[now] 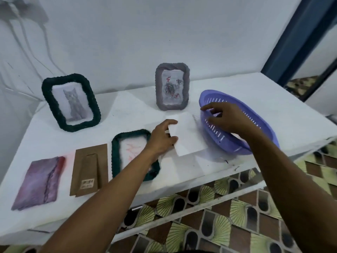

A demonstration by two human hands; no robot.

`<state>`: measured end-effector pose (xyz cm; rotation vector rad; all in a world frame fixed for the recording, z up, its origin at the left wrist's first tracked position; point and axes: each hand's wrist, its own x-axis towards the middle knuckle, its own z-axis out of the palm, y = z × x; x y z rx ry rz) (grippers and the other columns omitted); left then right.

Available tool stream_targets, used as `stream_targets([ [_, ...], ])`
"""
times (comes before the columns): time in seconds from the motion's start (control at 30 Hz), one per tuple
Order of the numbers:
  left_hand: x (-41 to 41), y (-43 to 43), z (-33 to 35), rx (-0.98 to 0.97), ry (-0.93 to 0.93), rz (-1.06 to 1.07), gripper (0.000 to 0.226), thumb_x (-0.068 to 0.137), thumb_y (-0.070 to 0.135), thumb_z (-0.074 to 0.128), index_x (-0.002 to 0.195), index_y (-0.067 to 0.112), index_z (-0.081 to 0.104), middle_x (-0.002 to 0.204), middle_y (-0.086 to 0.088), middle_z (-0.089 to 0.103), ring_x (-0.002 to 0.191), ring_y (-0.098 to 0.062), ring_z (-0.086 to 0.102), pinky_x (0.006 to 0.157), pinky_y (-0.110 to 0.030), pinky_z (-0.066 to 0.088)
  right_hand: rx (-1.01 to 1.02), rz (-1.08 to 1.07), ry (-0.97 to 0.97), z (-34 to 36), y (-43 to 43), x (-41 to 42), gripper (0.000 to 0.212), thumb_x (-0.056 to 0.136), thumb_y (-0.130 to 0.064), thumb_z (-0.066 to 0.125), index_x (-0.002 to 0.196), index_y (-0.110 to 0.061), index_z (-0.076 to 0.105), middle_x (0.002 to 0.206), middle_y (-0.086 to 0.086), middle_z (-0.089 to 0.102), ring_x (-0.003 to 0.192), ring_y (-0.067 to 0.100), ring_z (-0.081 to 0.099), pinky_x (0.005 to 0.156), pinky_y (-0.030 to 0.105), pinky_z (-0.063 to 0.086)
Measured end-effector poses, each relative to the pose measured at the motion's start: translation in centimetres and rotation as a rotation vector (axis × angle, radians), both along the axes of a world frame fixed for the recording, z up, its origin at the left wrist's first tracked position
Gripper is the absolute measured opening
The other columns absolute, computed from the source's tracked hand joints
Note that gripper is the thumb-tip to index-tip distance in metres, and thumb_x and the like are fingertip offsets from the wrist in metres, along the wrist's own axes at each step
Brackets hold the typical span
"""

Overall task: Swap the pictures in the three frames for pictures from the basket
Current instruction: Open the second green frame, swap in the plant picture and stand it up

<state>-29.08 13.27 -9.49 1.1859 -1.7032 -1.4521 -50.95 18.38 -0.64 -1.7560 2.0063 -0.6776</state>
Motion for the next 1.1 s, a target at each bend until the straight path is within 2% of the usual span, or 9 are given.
stream_targets([
  [0.07, -1.7, 0.0, -0.3, -0.047, -0.056, 0.01, 0.049, 0.077, 0.0, 0.068, 0.118, 0.024, 0.058, 0.111, -0.005, 0.064, 0.087, -0.025, 0.067, 0.082, -0.041, 0.058, -0.028, -0.032, -0.058, 0.7, 0.0, -1.0, 0.036, 0.086, -0.013, 0.065, 0.116, -0.034, 0.067, 0.106, -0.009, 0.066, 0.09, 0.005, 0.06, 0.08, 0.023, 0.042],
  [0.2, -5.2, 0.1, -1.2, -0.177, -0.208, -0.001, 0.05, 0.076, 0.004, 0.073, 0.123, 0.014, 0.057, 0.119, -0.004, 0.052, 0.072, -0.018, 0.058, 0.057, -0.006, 0.046, -0.004, -0.026, -0.114, 1.0, 0.6, -1.7, 0.039, 0.087, -0.014, 0.065, 0.119, -0.035, 0.066, 0.108, -0.011, 0.065, 0.095, 0.0, 0.058, 0.085, 0.024, 0.043],
  [0.3, -6.5, 0.2, -1.8, -0.214, -0.271, -0.02, 0.057, 0.075, 0.009, 0.076, 0.127, 0.012, 0.053, 0.124, -0.007, 0.052, 0.08, -0.021, 0.062, 0.07, -0.023, 0.056, -0.012, -0.017, -0.114, 0.2, 0.6, -1.2, 0.036, 0.087, -0.016, 0.066, 0.119, -0.034, 0.066, 0.106, -0.011, 0.063, 0.094, 0.002, 0.058, 0.081, 0.02, 0.043],
  [0.37, -7.0, 0.3, -2.2, -0.226, -0.293, -0.046, 0.063, 0.073, 0.011, 0.077, 0.131, 0.011, 0.051, 0.126, -0.012, 0.055, 0.097, -0.03, 0.063, 0.086, -0.043, 0.054, -0.017, 0.013, -0.077, -0.7, 0.5, -0.6, 0.035, 0.087, -0.018, 0.067, 0.119, -0.032, 0.066, 0.108, -0.01, 0.065, 0.093, 0.003, 0.058, 0.077, 0.016, 0.042],
  [0.43, -7.1, 0.3, -2.4, -0.219, -0.286, -0.047, 0.068, 0.072, 0.013, 0.077, 0.134, 0.012, 0.048, 0.123, -0.015, 0.058, 0.103, -0.036, 0.062, 0.088, -0.049, 0.052, -0.016, 0.045, -0.06, -1.8, 0.2, 0.0, 0.034, 0.087, -0.021, 0.068, 0.12, -0.03, 0.066, 0.113, -0.008, 0.068, 0.093, 0.003, 0.06, 0.082, 0.019, 0.045],
  [0.6, -6.9, 0.3, -2.2, -0.249, -0.301, -0.026, 0.079, 0.07, 0.024, 0.08, 0.138, 0.021, 0.04, 0.122, -0.008, 0.064, 0.106, -0.03, 0.062, 0.088, -0.046, 0.053, 0.003, 0.069, -0.064, -3.6, -0.1, 0.7, 0.034, 0.087, -0.026, 0.068, 0.121, -0.032, 0.066, 0.116, -0.007, 0.069, 0.097, 0.008, 0.064, 0.084, 0.028, 0.052],
  [0.73, -5.8, -0.1, -2.2, -0.352, -0.405, 0.045, 0.087, 0.075, 0.035, 0.076, 0.147, 0.02, 0.028, 0.136, -0.007, 0.051, 0.114, -0.027, 0.055, 0.095, -0.042, 0.048, -0.019, -0.014, -0.155, -4.0, -0.4, -1.0, 0.028, 0.092, -0.019, 0.06, 0.119, -0.027, 0.064, 0.102, -0.002, 0.071, 0.078, 0.013, 0.07, 0.067, 0.025, 0.059],
  [0.9, -5.2, 0.1, 0.1, -0.473, -0.196, 0.1, 0.048, 0.094, 0.025, 0.059, 0.14, 0.026, 0.044, 0.137, 0.002, 0.049, 0.104, -0.013, 0.056, 0.085, -0.024, 0.045, 0.155, -0.099, 0.283, -5.8, -1.8, -4.1, 0.037, 0.082, -0.029, 0.072, 0.117, -0.023, 0.063, 0.111, 0.006, 0.068, 0.096, 0.025, 0.063, 0.084, 0.034, 0.051],
  [1.1, -6.0, 0.9, 0.8, -0.542, -0.226, -0.037, 0.042, 0.089, 0.038, 0.064, 0.127, 0.021, 0.061, 0.136, -0.002, 0.05, 0.122, -0.017, 0.05, 0.101, -0.033, 0.044, 0.218, -0.07, 0.443, -7.2, -2.3, -3.4, 0.043, 0.076, -0.031, 0.076, 0.115, -0.018, 0.063, 0.108, 0.009, 0.065, 0.09, 0.026, 0.062, 0.083, 0.04, 0.055],
])
